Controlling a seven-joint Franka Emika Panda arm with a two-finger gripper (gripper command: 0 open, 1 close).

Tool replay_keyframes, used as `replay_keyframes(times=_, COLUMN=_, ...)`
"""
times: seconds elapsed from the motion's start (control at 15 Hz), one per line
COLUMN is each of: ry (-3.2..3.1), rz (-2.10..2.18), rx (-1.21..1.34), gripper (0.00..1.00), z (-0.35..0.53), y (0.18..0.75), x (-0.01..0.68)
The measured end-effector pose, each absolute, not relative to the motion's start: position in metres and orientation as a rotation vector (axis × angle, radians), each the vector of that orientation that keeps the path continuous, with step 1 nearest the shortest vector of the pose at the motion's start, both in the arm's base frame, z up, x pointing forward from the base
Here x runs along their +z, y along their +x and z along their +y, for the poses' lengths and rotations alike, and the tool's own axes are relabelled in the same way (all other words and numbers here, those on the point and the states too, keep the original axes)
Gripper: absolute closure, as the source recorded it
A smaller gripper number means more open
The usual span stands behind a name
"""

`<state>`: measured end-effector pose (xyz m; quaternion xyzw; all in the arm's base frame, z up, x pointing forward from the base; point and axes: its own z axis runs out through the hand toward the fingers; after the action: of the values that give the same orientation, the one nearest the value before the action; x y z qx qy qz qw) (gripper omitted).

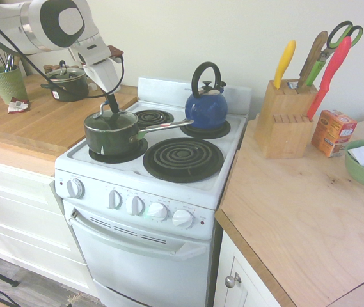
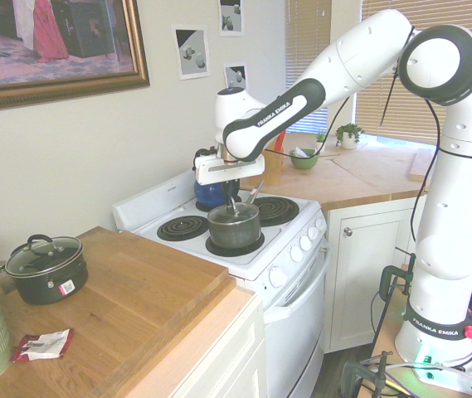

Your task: Cover the lid of the pot

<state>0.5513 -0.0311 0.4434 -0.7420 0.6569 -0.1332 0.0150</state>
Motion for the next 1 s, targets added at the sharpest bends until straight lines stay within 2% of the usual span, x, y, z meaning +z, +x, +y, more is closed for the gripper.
replay_keyframes(times=0.07, ry=-2.312, rz=2.045, rx=-0.417, gripper=0.00, z=-0.032, y=0.553, x=0.444)
replay_keyframes(times=1.0, ry=-2.360, rz=2.008, rx=-0.414, gripper=0.00, z=-0.014, y=0.545, x=0.445)
